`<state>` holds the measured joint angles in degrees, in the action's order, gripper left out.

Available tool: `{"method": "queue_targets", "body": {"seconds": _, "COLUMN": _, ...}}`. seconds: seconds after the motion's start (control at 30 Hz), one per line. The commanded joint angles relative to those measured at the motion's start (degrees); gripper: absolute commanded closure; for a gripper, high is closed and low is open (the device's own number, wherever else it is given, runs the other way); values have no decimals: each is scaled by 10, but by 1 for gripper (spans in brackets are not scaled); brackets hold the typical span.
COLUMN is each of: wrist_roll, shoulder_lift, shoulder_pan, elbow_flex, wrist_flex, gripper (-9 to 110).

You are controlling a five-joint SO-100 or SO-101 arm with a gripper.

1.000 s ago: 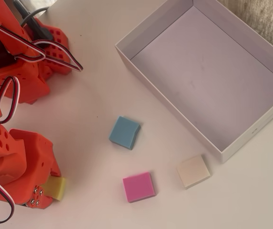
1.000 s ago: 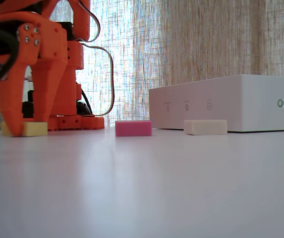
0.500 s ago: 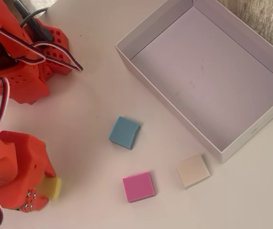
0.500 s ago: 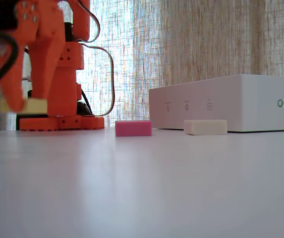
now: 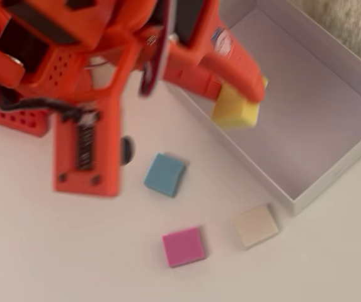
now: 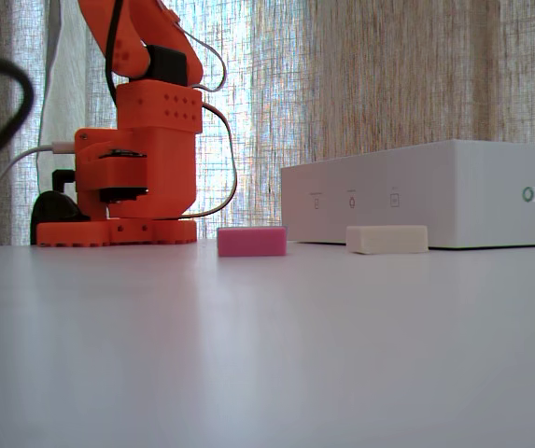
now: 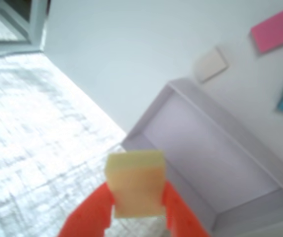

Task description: Grasp the yellow cuboid and put it in the bin.

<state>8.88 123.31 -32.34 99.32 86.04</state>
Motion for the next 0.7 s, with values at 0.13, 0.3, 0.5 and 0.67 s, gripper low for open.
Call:
{"method": "queue_targets", "body": {"seconds": 0.13, "wrist_roll": 95, "shoulder_lift": -83, "shoulder_pan": -83, "elbow_flex": 74, "wrist_flex": -85, "gripper": 110}}
{"method": "queue_targets", "body": {"seconds": 0.3, "wrist_roll": 95, "shoulder_lift": -89, "shoulder_pan": -99, "elbow_flex": 106, "wrist_flex": -158, "gripper": 109}}
{"method": "queue_targets", "body": {"seconds": 0.5, "wrist_roll": 91, "shoulder_lift": -91, "shoulder_pan": -98, "elbow_flex": 157, "wrist_flex": -178, "gripper": 91}}
{"method": "queue_targets", "body": {"seconds": 0.67, "wrist_roll": 95, "shoulder_lift": -82, "shoulder_pan": -91, "elbow_flex": 221, "wrist_flex": -218, "gripper": 65}}
